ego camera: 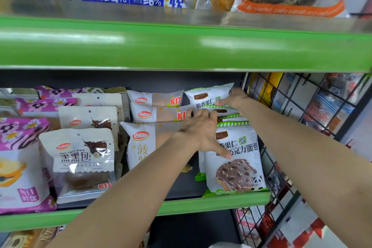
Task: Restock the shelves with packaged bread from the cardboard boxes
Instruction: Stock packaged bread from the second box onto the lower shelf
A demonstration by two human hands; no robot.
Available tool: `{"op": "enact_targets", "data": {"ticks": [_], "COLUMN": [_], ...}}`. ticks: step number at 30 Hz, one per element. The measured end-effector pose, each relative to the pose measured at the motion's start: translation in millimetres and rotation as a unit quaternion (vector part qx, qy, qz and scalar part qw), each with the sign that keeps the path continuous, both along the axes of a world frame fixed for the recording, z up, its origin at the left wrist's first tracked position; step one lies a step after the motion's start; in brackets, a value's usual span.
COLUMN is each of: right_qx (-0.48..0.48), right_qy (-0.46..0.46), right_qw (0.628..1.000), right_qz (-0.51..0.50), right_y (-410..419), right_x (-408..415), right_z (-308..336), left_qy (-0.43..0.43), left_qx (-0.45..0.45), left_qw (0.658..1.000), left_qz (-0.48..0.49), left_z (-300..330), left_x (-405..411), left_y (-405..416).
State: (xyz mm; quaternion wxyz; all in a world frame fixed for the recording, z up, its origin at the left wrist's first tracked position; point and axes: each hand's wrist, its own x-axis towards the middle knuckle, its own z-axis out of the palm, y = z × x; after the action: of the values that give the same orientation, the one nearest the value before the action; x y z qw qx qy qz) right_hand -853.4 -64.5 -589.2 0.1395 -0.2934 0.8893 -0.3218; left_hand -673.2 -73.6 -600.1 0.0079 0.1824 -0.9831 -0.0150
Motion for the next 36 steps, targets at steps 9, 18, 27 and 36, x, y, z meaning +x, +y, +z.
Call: {"op": "enact_targets", "data": {"ticks": [9,18,27,36], "right_qx": [0.112,0.124,0.109,0.052], "right_qy": [0.153,0.127,0.200,0.336], "right_qw": [0.982,0.984,0.974,0.939], "right_qz": [0.007,-0.011,-0.003,-0.045], "right_y": [3,10,13,34], "right_x": [8,15,21,56], "right_z": [20,13,24,23], "left_qy": [0.035,0.010,0.107,0.119], "left_qx": [-0.109,-0.144,-0.181,-0.092], "left_qw": [0.993,0.988,0.976,0.988], "left_qz": [0.039,0.052,0.052,0.028], "left_z": [16,6,-15,-13], "left_x": [-3,-3,0,7], "left_y": [2,10,8,0]}}
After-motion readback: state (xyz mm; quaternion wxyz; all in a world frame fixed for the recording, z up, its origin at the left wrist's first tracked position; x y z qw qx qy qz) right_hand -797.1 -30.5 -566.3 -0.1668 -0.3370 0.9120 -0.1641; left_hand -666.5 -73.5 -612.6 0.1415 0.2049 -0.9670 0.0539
